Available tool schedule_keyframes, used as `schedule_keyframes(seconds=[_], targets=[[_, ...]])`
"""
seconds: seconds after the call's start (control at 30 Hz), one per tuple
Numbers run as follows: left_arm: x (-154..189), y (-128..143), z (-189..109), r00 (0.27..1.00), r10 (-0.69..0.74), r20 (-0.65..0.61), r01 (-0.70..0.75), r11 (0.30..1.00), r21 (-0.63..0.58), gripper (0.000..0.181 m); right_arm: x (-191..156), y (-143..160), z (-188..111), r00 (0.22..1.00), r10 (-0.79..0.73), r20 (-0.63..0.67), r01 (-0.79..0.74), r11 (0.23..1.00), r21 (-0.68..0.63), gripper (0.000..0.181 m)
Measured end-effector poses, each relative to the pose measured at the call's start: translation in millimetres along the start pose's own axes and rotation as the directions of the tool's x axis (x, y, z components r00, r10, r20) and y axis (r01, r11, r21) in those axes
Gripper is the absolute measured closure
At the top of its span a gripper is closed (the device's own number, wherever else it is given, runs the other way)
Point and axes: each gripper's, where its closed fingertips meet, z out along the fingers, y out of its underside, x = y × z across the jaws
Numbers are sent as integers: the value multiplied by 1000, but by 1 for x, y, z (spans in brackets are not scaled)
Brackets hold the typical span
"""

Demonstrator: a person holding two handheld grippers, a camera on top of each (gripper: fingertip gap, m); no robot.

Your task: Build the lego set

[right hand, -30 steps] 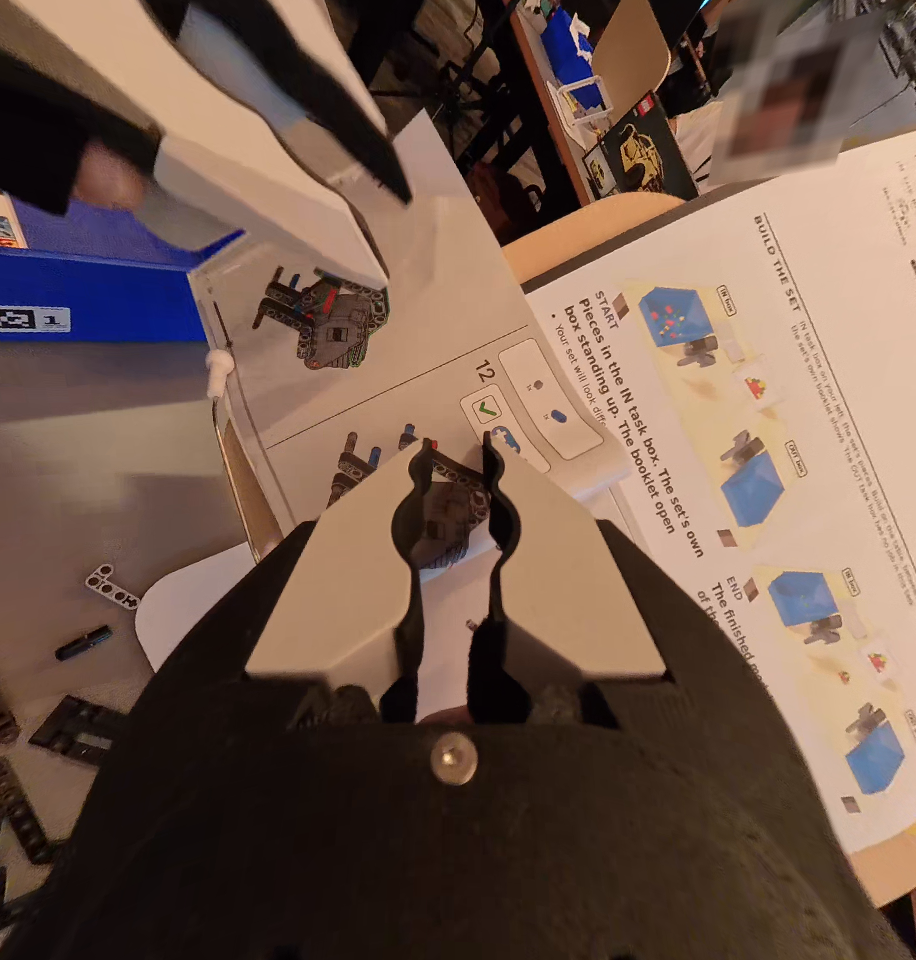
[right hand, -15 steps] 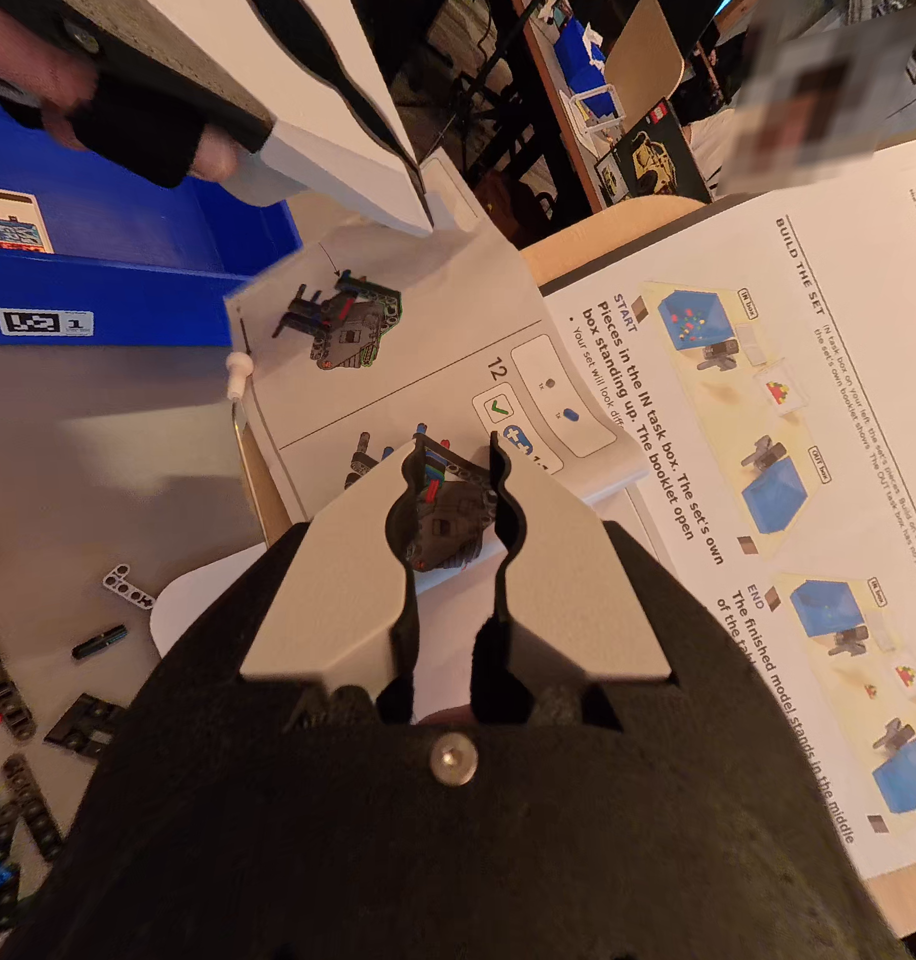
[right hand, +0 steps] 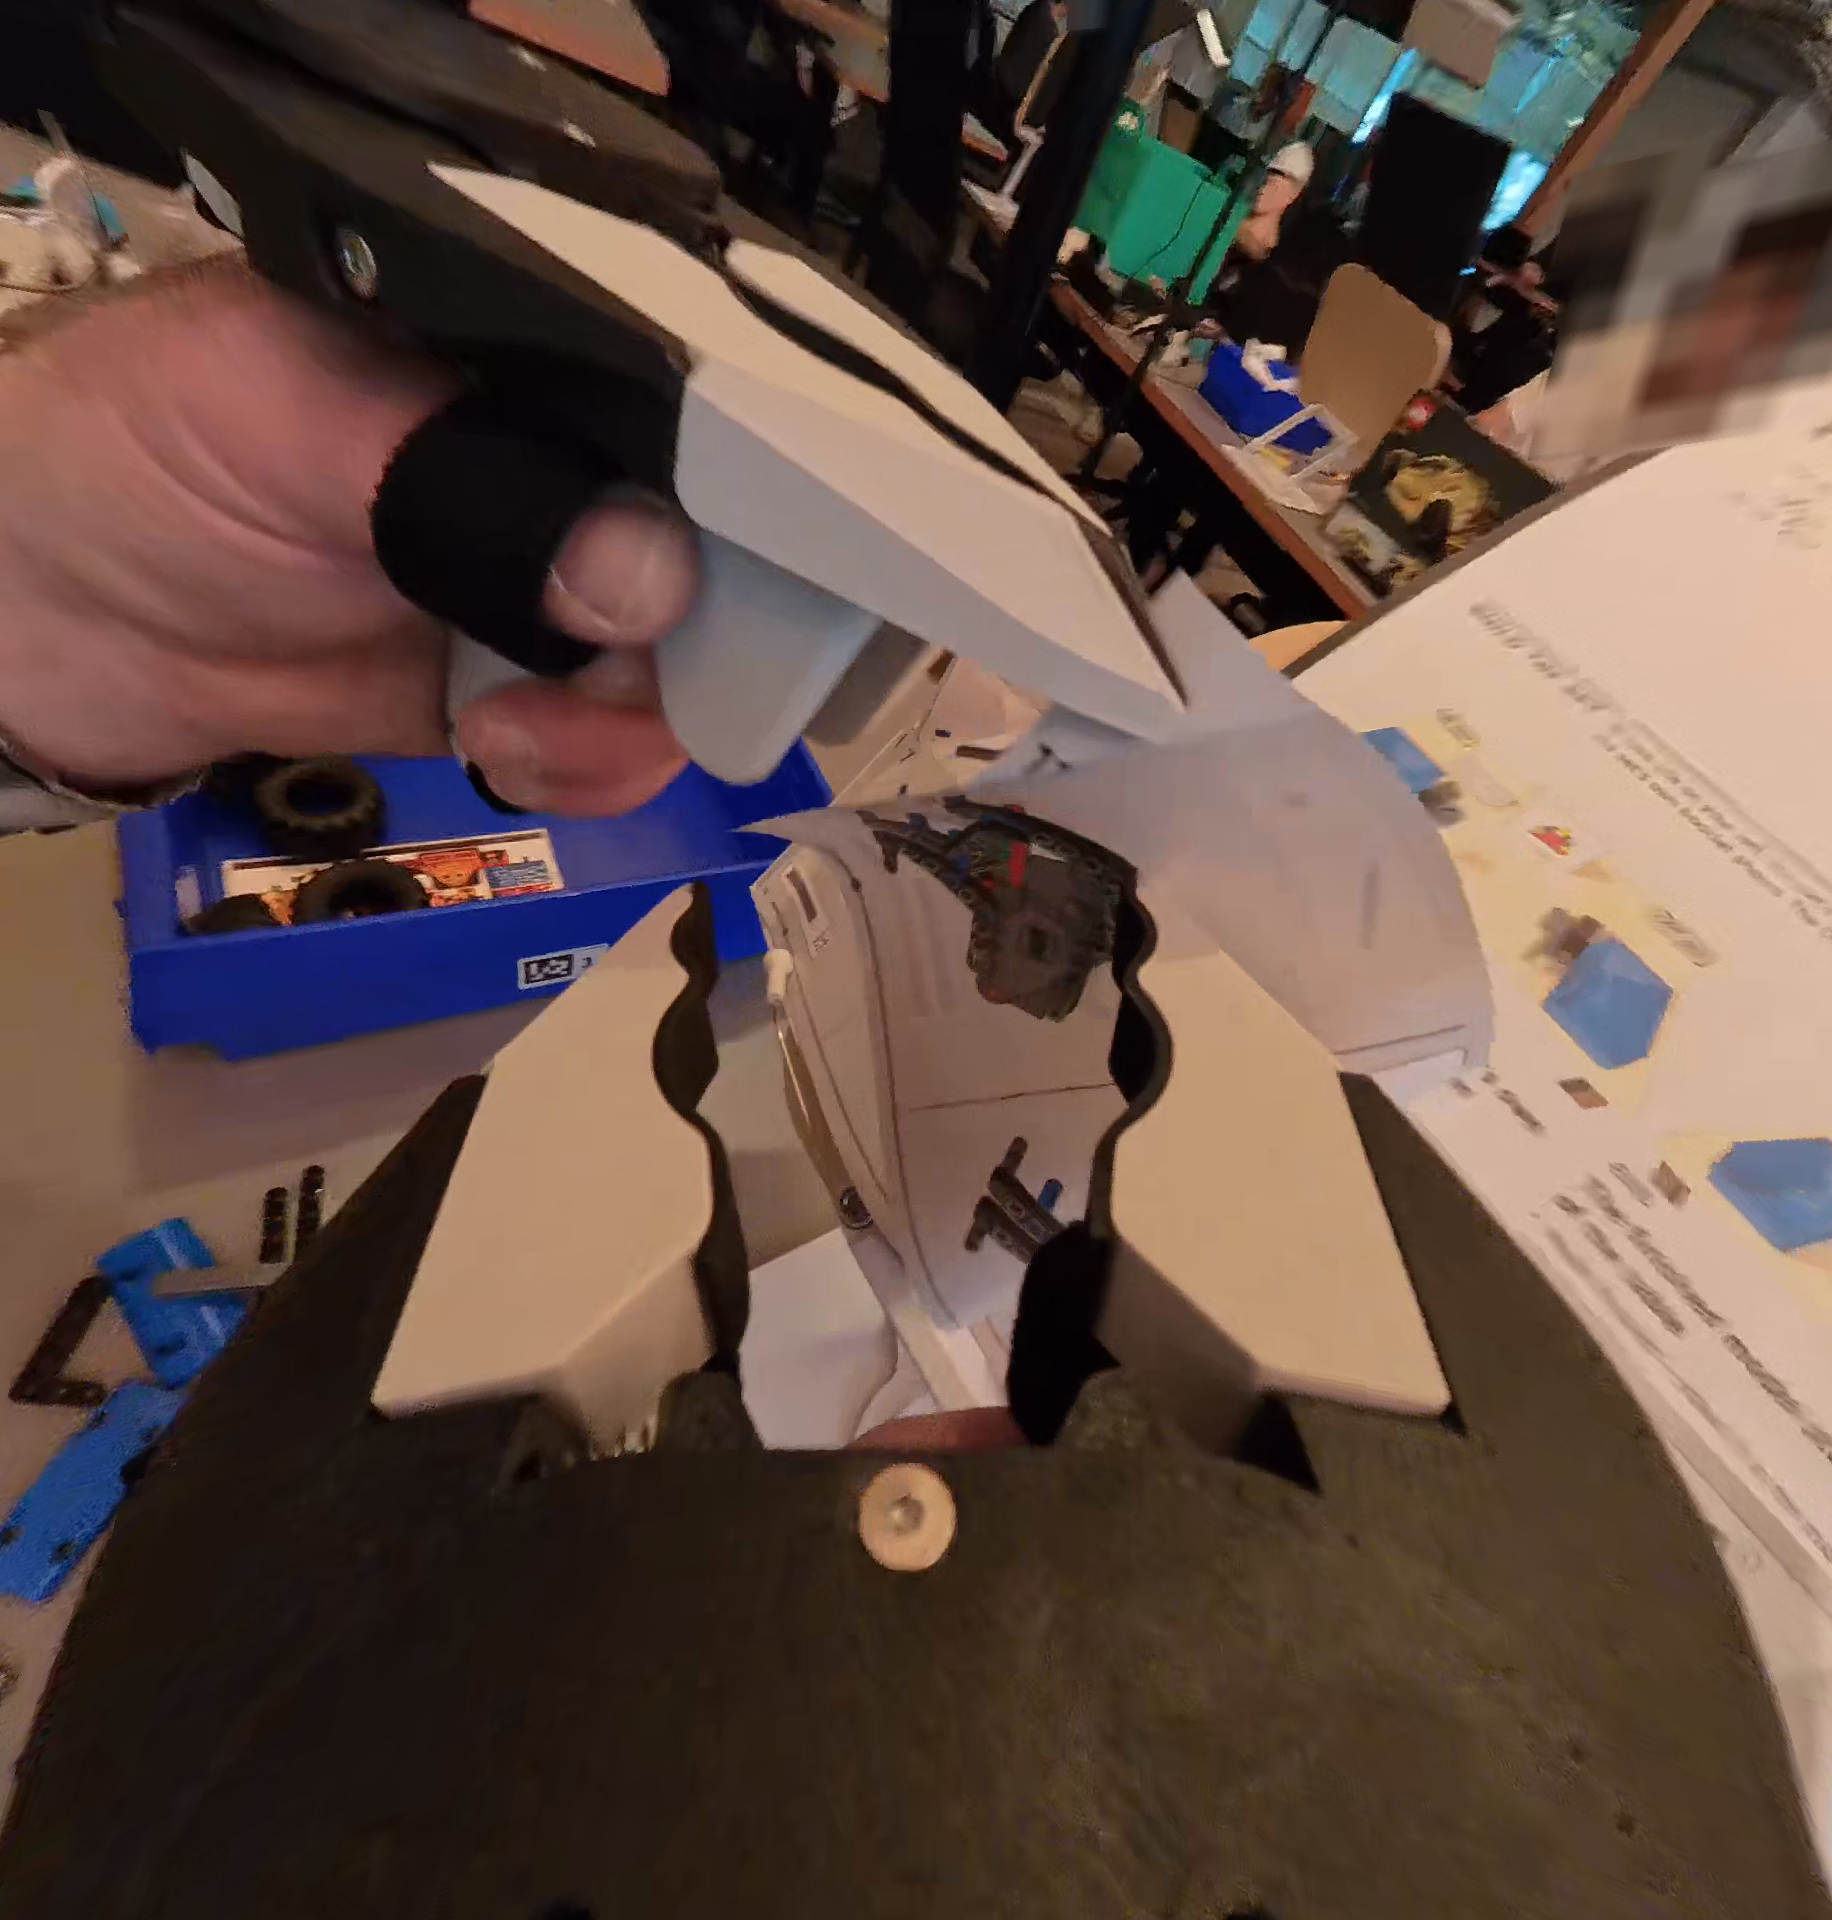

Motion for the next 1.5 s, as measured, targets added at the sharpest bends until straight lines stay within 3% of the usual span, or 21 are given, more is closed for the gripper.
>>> schedule_keyframes(seconds=[0.17,0.27,0.4,0.47,0.53,0.63,0.7,0.9,1.17,1.33,1.5], targets=[[44,-10,40,982,-45,-182,39,999,-33,181,25,12,-40,958,-123,-261,91,987,-129,97],[67,-9,62,956,-25,-294,3,997,-78,180,45,26,-71,937,-70,-342,16,987,-158,98],[54,-19,56,972,18,-233,-17,1000,9,166,70,46,-108,903,-42,-428,-43,981,-188,103],[42,-8,46,986,33,-162,-36,999,-17,155,75,52,-121,895,-44,-443,-49,979,-196,109],[23,9,36,998,36,-50,-38,998,-53,155,81,55,-133,874,-80,-478,-29,976,-217,109],[20,27,18,1000,-7,-28,6,999,-36,155,77,55,-145,864,-101,-493,-14,974,-224,111],[21,39,8,1000,-21,-5,21,999,-44,155,70,54,-151,872,-91,-481,-12,978,-208,113],[35,99,-11,983,156,101,-131,966,-222,154,29,61,-169,899,-155,-410,57,969,-240,119],[96,168,-6,948,318,29,-286,884,-369,151,-48,81,-193,942,-107,-318,52,983,-176,121],[146,194,-3,958,285,-24,-272,883,-382,151,-94,103,-199,959,16,-284,-33,998,-56,128],[166,216,1,946,324,30,-291,883,-368,152,-109,135,-197,944,138,-299,-124,990,68,132]])
